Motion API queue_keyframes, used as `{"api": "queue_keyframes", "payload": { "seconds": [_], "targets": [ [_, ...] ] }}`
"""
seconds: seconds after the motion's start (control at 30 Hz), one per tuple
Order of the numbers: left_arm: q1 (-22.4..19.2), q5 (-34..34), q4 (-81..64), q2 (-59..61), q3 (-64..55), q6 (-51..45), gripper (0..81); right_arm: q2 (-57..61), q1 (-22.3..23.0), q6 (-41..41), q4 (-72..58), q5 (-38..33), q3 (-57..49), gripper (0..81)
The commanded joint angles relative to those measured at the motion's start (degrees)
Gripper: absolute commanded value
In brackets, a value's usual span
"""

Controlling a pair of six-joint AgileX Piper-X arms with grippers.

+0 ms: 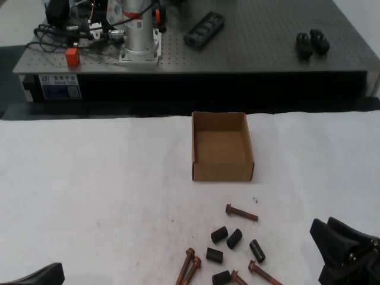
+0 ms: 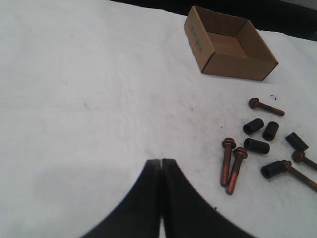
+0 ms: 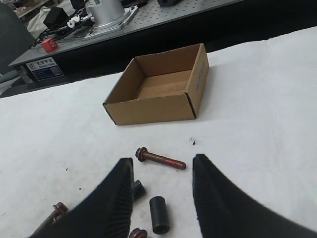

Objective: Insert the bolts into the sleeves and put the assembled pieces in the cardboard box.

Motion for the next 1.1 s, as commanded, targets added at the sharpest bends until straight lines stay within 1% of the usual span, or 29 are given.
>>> {"api": "queue_keyframes", "payload": {
  "seconds": [0.0, 0.2, 0.23, 0.27, 0.3, 0.4, 0.47, 0.53, 0.6, 0.7, 0.77, 0.97, 1.07],
  "targets": [
    [0.2, -0.5, -0.2, -0.4, 0.0, -0.3, 0.6, -0.5, -0.1, 0.3, -1.0, 0.3, -0.6, 29.7],
    [0.2, 0.2, -0.6, -0.4, 0.0, -0.3, 0.5, -0.5, -0.1, 0.3, -2.5, -0.1, -0.6, 29.7],
    [0.2, 1.4, -1.2, -0.4, 0.0, -0.3, 3.0, -0.5, -0.1, 0.4, -2.8, -0.9, -0.6, 29.7],
    [0.2, 2.6, -2.5, -0.4, 0.0, -0.3, 6.1, -0.5, -0.1, 0.6, -2.7, -1.3, -0.6, 29.7],
    [0.2, 4.0, -4.1, -0.4, 0.0, -0.3, 11.3, -0.4, -0.1, 0.8, -2.1, -1.7, -0.6, 29.7],
    [0.2, 5.2, -7.8, -0.3, 0.0, -0.3, 31.1, -0.4, -0.1, 0.2, 2.4, -2.8, -2.5, 29.7],
    [0.2, 4.9, -8.2, 0.1, 0.0, -0.2, 37.4, -0.2, -0.1, -2.2, 6.9, -2.8, -4.9, 29.7],
    [0.2, 5.7, -8.2, 1.0, 0.0, 1.7, 36.9, 1.2, -0.1, -4.0, 12.5, -3.3, -8.2, 29.7],
    [0.2, 7.6, -8.7, 2.9, 0.0, 5.3, 34.4, 3.9, -0.1, -4.6, 18.0, -4.5, -11.8, 29.7],
    [0.2, 11.5, -12.1, 7.9, 0.0, 9.4, 31.6, 12.1, -0.1, -7.8, 26.1, -6.7, -18.7, 29.7],
    [0.2, 13.5, -14.8, 11.7, 0.0, 9.5, 31.5, 19.0, -0.1, -11.3, 30.4, -7.7, -23.7, 29.7],
    [0.2, 17.6, -19.7, 23.4, -0.2, 9.5, 31.5, 39.8, -0.1, -23.8, 45.6, -7.8, -38.5, 29.7],
    [0.2, 19.4, -21.0, 27.9, -0.2, 9.5, 31.5, 48.7, -0.1, -27.5, 48.1, -7.1, -45.2, 29.7]
  ]
}}
